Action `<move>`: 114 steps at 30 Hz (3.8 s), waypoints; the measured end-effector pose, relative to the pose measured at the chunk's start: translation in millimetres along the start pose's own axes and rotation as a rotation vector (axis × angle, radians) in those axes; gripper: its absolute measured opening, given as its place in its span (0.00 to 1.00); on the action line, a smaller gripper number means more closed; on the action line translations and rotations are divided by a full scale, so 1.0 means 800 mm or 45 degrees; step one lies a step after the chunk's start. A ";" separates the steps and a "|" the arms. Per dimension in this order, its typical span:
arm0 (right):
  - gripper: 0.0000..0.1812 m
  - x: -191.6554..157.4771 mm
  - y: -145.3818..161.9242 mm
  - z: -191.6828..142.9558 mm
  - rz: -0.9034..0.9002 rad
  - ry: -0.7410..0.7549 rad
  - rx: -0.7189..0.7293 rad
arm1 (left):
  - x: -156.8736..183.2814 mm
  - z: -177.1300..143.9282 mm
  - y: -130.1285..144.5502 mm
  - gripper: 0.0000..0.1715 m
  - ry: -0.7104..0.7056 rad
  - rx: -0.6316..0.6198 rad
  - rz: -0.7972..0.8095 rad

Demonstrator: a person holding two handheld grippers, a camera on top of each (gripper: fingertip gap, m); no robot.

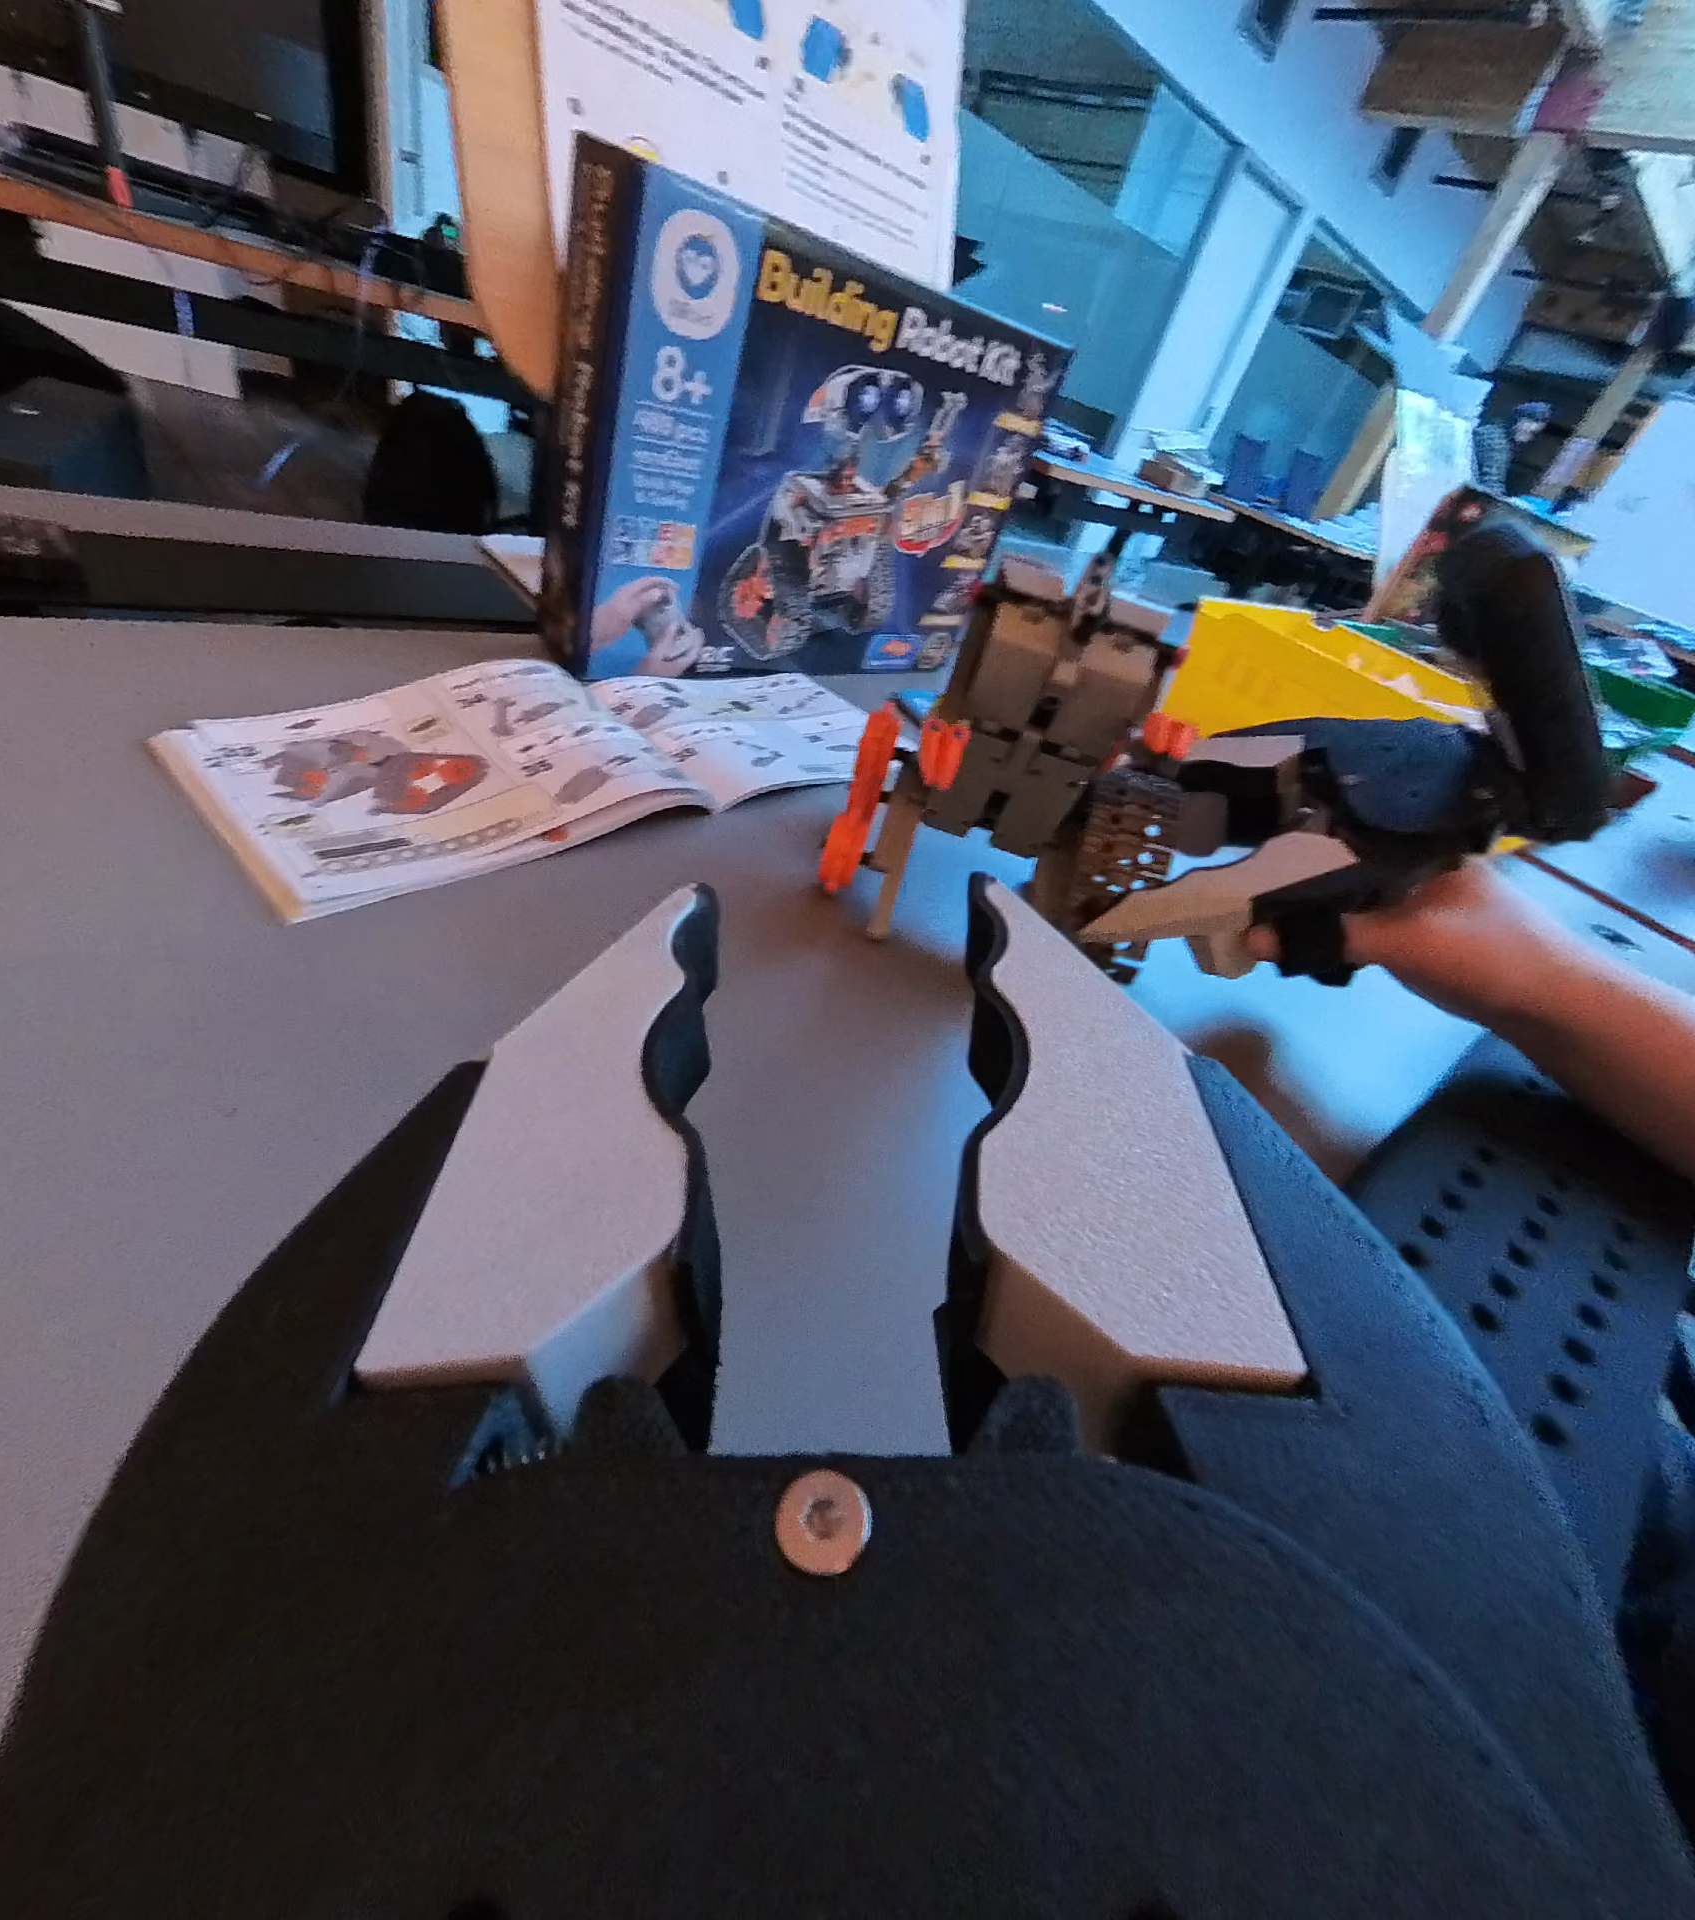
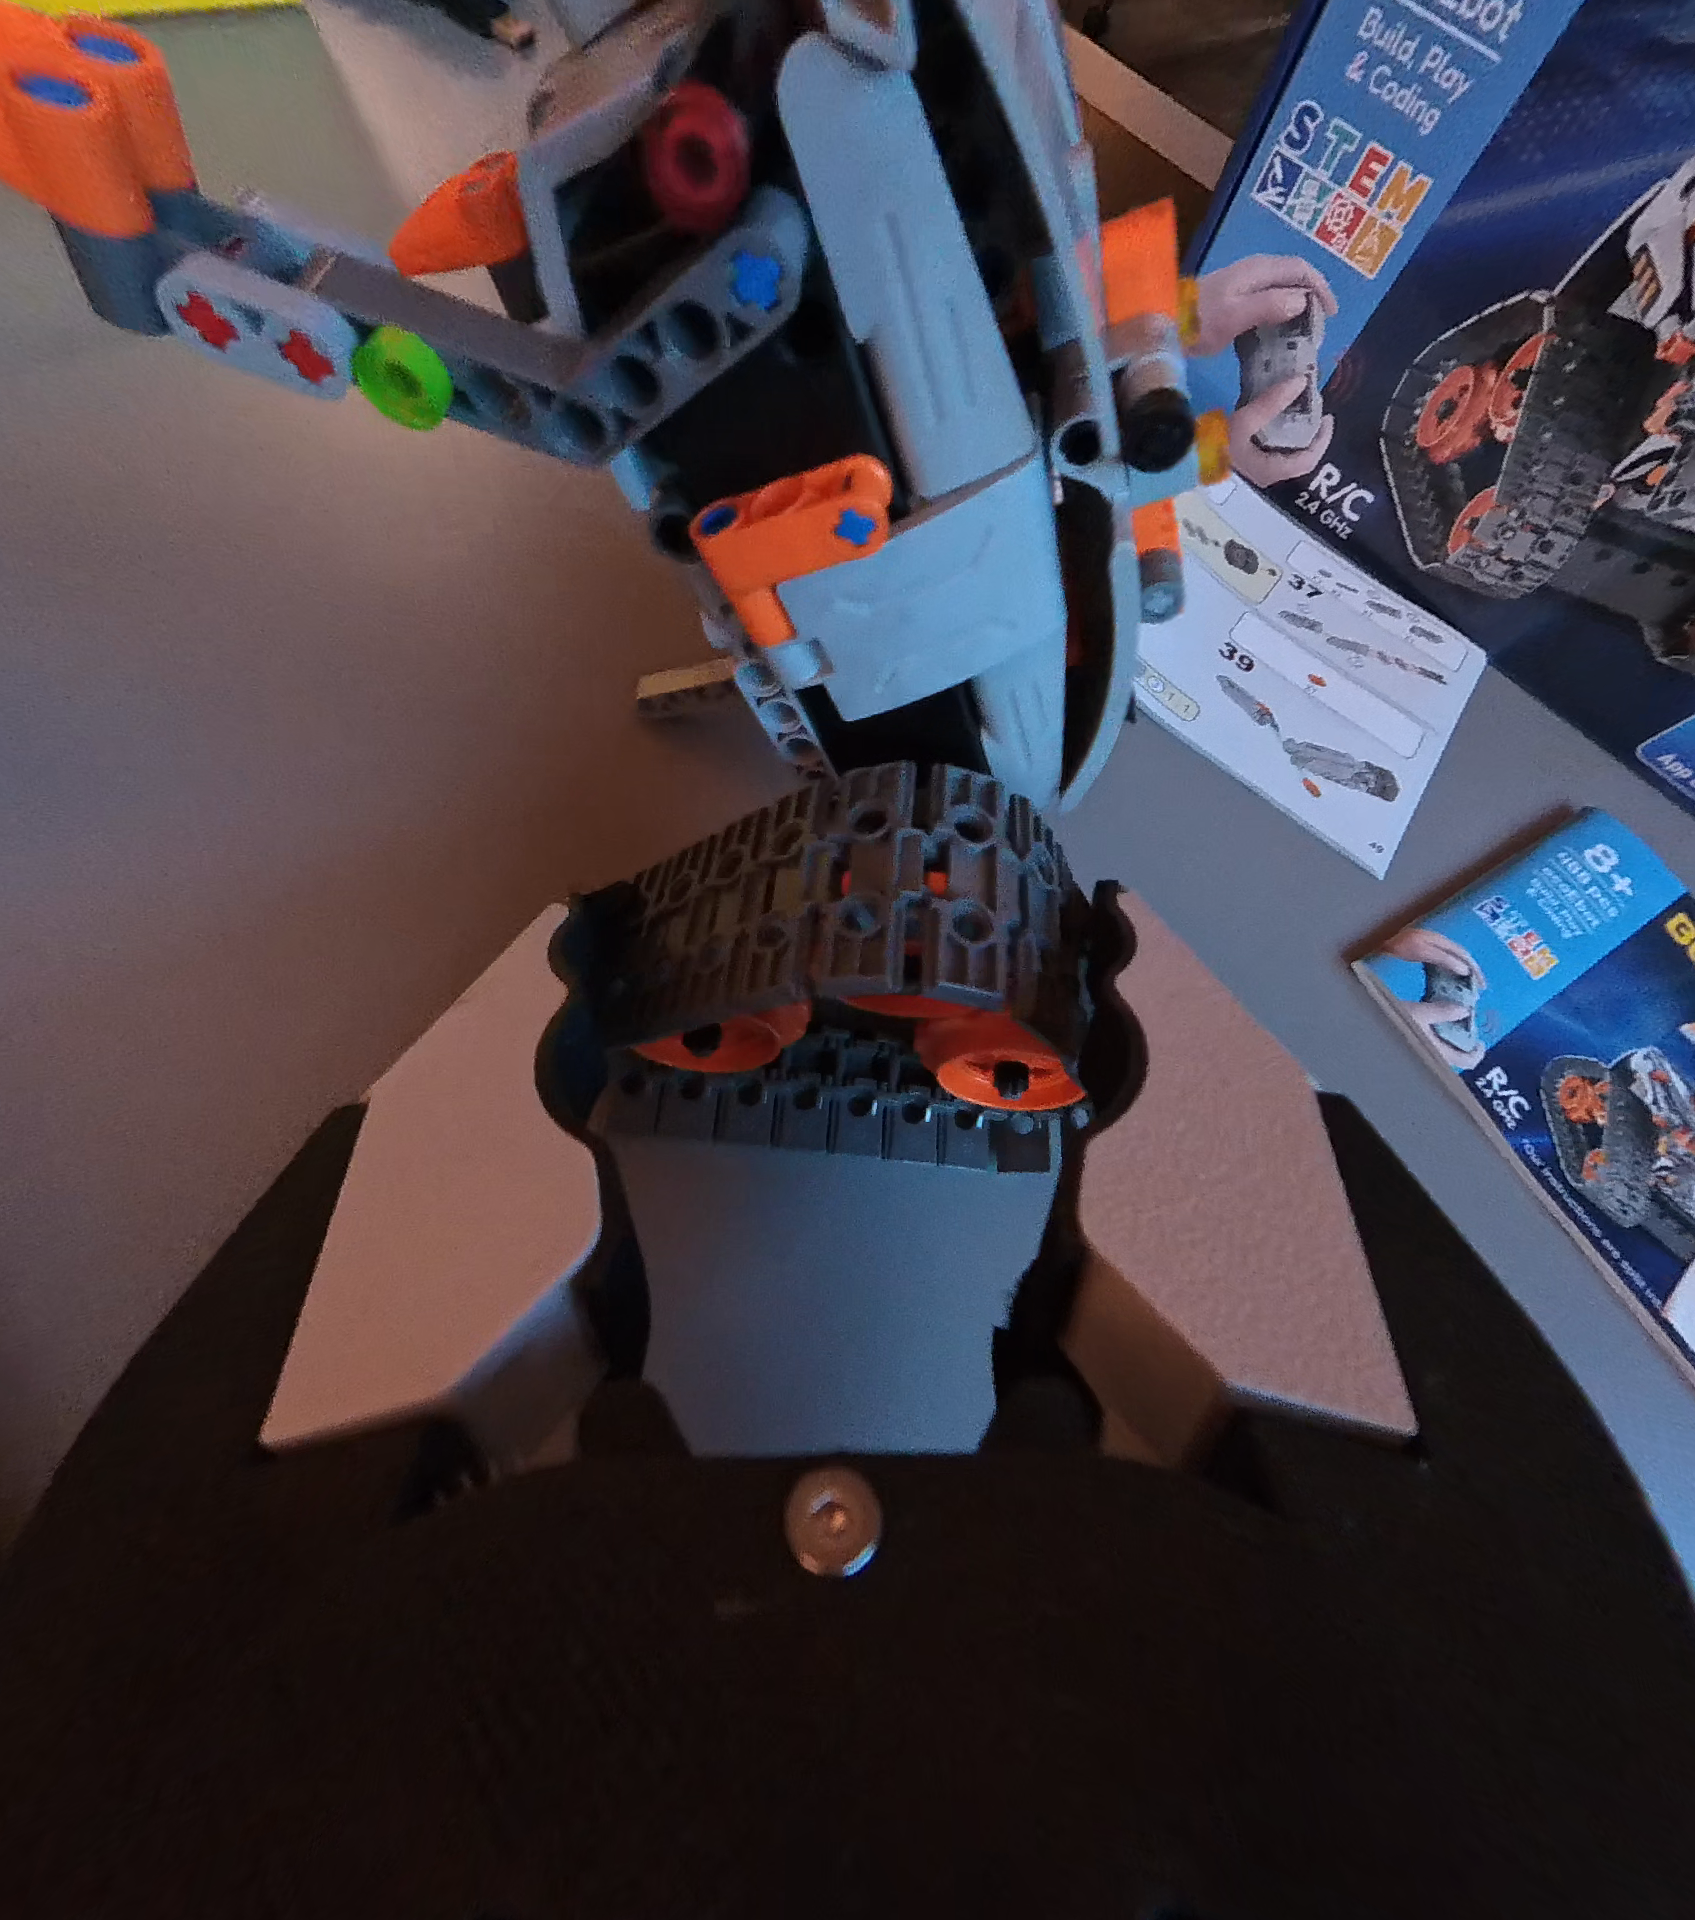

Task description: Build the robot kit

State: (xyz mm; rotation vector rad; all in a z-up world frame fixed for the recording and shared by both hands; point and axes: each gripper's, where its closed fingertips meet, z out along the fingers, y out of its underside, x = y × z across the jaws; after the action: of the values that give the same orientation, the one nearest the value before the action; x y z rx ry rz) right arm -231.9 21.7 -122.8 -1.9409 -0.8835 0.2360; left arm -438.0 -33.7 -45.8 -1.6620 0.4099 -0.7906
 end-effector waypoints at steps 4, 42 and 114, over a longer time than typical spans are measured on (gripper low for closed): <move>0.50 0.000 -0.005 -0.005 0.099 -0.037 0.062 | 0.016 0.021 -0.027 0.29 0.062 -0.060 0.090; 0.58 -0.001 0.010 -0.006 -0.067 0.068 0.004 | 0.055 0.191 -0.061 0.56 0.419 -0.055 -0.032; 0.54 -0.002 0.009 -0.005 -0.128 0.131 -0.026 | 0.109 0.216 0.010 0.49 0.668 -0.277 0.016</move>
State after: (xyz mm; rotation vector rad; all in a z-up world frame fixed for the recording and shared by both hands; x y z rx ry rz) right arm -228.1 15.9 -127.1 -1.9034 -0.9155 0.0673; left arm -255.6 32.1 -43.3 -1.6336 0.8969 -1.2095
